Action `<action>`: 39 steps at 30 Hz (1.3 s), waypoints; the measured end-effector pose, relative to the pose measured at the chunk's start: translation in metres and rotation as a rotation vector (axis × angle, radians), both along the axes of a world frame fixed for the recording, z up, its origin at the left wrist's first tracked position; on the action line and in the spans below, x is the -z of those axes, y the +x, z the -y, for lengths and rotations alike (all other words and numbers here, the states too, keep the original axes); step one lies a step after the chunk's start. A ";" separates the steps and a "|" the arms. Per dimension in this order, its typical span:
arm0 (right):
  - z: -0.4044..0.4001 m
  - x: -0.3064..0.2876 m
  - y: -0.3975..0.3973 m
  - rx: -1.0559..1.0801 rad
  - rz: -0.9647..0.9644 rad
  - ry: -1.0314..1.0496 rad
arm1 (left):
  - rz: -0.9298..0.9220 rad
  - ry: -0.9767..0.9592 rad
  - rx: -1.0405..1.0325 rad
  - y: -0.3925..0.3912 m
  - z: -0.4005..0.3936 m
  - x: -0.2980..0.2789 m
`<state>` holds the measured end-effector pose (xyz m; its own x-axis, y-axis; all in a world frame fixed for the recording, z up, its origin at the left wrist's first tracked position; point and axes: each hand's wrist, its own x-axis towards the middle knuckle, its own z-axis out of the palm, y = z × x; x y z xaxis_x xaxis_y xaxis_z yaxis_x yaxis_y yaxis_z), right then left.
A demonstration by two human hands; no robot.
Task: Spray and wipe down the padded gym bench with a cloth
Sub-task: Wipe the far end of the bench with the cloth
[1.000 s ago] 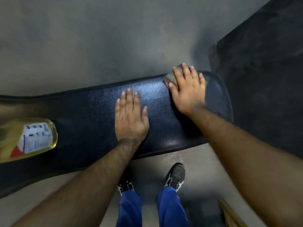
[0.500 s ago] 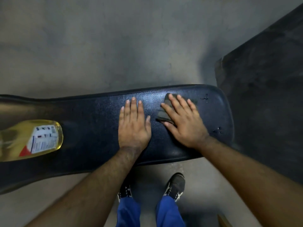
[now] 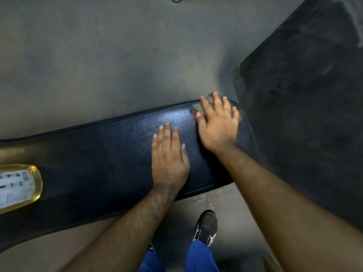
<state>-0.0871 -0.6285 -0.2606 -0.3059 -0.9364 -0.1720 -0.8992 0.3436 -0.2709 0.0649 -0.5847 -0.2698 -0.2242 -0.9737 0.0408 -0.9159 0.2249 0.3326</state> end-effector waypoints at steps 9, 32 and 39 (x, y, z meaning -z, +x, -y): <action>0.016 0.007 -0.027 0.034 0.030 0.008 | 0.203 0.007 0.014 -0.008 -0.001 0.002; -0.122 0.013 -0.066 -0.156 0.101 -0.148 | 0.162 -0.029 0.024 -0.006 -0.003 0.006; -0.157 0.009 -0.033 -0.473 -0.033 -0.177 | 0.134 -0.034 0.028 -0.005 -0.004 0.007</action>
<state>-0.1198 -0.4716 -0.2691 0.1564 -0.9877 0.0047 -0.9543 -0.1523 -0.2571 0.0603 -0.5808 -0.2767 -0.2566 -0.9656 0.0414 -0.9448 0.2596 0.1999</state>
